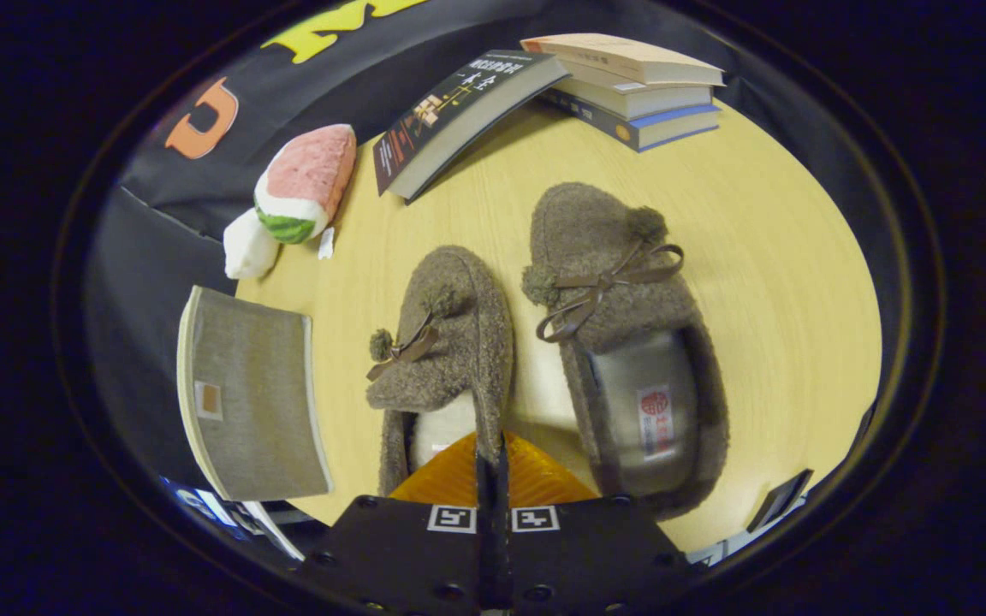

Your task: Open the storage box then place both shoes into the box .Put the left shoe in first, then the right shoe, with the right side of both shoes facing outward in a uniform manner.

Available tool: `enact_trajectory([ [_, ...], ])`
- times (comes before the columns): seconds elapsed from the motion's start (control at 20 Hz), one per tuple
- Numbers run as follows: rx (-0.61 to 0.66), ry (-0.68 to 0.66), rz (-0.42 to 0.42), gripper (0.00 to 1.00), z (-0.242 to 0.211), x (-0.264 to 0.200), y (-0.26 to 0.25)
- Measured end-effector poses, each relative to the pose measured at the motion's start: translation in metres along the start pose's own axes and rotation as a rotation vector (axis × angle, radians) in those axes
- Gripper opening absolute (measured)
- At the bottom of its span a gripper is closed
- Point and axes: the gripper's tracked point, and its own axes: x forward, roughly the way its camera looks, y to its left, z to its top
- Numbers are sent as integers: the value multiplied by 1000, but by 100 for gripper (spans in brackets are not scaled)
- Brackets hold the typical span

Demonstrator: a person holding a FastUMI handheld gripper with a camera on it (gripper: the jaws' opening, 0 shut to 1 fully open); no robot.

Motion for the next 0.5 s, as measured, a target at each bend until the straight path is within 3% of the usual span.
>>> enact_trajectory([
  [0.2,-10,-47,45,0,4,-39,30],
  [0.5,-73,-125,117,0,8,-97,119],
])
